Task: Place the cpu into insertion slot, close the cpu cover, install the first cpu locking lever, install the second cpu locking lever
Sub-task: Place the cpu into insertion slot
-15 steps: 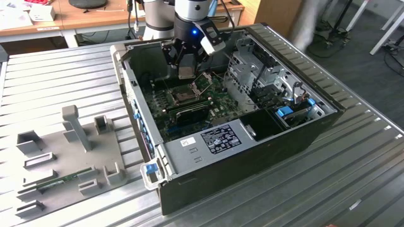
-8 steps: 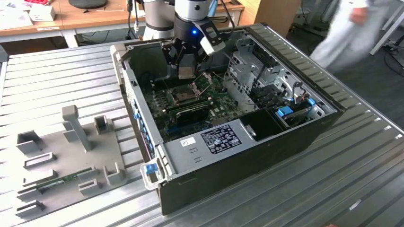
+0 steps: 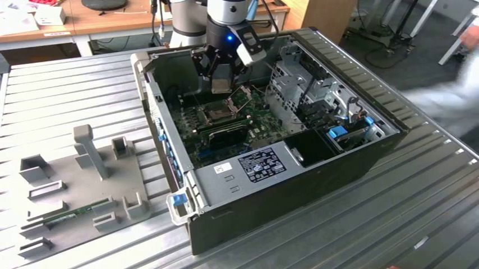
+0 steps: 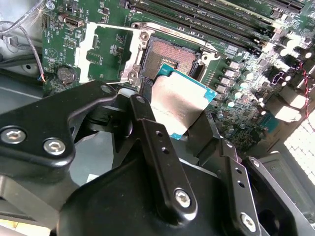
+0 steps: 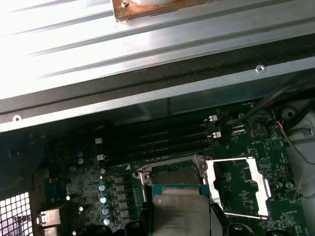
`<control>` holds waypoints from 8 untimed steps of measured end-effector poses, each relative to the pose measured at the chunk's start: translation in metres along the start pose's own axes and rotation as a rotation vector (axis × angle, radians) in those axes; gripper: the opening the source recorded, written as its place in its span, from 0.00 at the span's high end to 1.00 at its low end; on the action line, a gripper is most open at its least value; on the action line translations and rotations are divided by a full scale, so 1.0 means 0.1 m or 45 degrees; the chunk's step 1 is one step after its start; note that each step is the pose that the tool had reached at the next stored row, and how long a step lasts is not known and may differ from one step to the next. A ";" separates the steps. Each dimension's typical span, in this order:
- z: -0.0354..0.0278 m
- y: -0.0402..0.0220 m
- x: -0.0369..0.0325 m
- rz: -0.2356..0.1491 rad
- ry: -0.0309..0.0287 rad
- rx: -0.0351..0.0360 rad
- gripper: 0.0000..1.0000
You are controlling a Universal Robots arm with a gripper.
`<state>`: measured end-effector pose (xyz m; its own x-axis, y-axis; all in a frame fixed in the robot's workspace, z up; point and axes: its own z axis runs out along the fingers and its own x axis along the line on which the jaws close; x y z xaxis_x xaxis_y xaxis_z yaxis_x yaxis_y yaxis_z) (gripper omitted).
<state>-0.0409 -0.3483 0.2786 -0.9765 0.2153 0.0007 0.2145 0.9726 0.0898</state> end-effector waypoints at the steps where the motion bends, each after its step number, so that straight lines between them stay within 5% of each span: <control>1: 0.000 0.000 0.000 0.016 -0.0014 0.0000 0.46; 8: 0.006 0.000 0.000 0.171 -0.0153 0.0000 0.46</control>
<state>-0.0409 -0.3482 0.2780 -0.9386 0.3449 0.0008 0.3436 0.9348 0.0897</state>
